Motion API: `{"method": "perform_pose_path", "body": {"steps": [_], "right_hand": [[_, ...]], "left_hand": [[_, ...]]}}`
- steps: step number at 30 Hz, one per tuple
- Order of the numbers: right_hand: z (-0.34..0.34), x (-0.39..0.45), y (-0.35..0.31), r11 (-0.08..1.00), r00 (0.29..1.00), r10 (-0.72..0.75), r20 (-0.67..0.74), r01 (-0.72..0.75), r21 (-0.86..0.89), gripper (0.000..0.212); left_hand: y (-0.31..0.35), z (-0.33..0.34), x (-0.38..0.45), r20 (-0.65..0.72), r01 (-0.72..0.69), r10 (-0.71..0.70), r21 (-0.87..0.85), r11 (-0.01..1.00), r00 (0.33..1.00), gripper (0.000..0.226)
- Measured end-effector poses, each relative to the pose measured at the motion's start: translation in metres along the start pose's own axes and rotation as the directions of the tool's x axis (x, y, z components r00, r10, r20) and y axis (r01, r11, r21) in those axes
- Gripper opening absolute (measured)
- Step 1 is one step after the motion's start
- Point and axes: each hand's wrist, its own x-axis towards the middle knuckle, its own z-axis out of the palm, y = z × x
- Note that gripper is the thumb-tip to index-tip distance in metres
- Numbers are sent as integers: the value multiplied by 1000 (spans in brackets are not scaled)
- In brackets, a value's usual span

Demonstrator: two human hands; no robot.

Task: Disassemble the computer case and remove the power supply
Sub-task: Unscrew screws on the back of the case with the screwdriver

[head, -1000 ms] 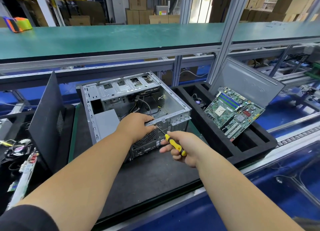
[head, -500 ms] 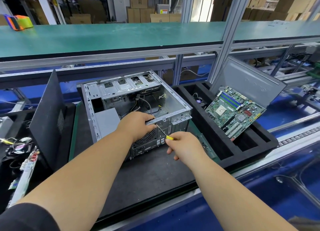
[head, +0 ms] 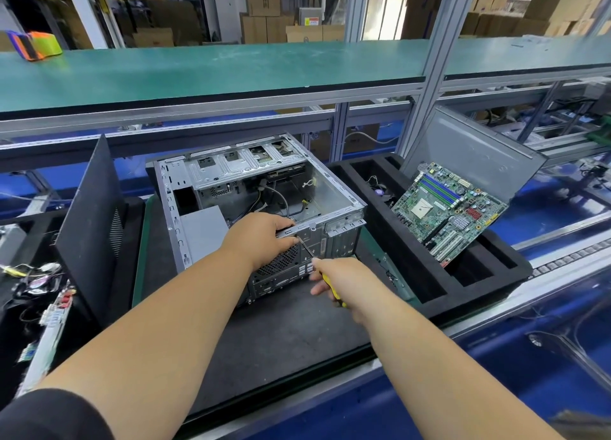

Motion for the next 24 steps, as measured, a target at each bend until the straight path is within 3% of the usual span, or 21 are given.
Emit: {"method": "perform_pose_path", "body": {"steps": [1,3,6,8,10,12,14,16,20,24], "right_hand": [[-2,0,0,976,991,79,104,-98,192,36],[-8,1,2,899,960,122,251,-214,382,37],[-10,1,4,860,937,131,324,-269,433,34],[-6,2,4,881,950,115,292,-233,411,33],[0,3,4,964,981,76,177,-118,240,34],[2,0,2,994,998,-42,39,46,-103,33],[3,-3,3,871,972,-225,-61,173,-460,28],[6,-5,4,707,925,-360,-119,188,-682,21],[17,-5,6,461,856,-493,-155,106,-881,16],[16,-5,3,412,848,-505,-160,74,-908,18]], "left_hand": [[0,0,0,3,-7,7,3,1000,1000,40],[0,-1,1,8,-10,10,-2,1000,1000,39],[0,-1,0,10,-11,11,-4,1000,1000,40],[0,-1,1,16,-11,11,-1,1000,1000,39],[0,-1,1,19,-15,15,1,1000,1000,38],[0,-1,1,18,-16,16,7,1000,1000,39],[0,-1,0,22,-14,14,11,1000,1000,37],[0,-1,0,29,-20,20,9,1000,999,31],[-1,-1,0,31,-29,29,4,1000,999,26],[-2,0,0,23,-28,28,3,1000,999,30]]}}
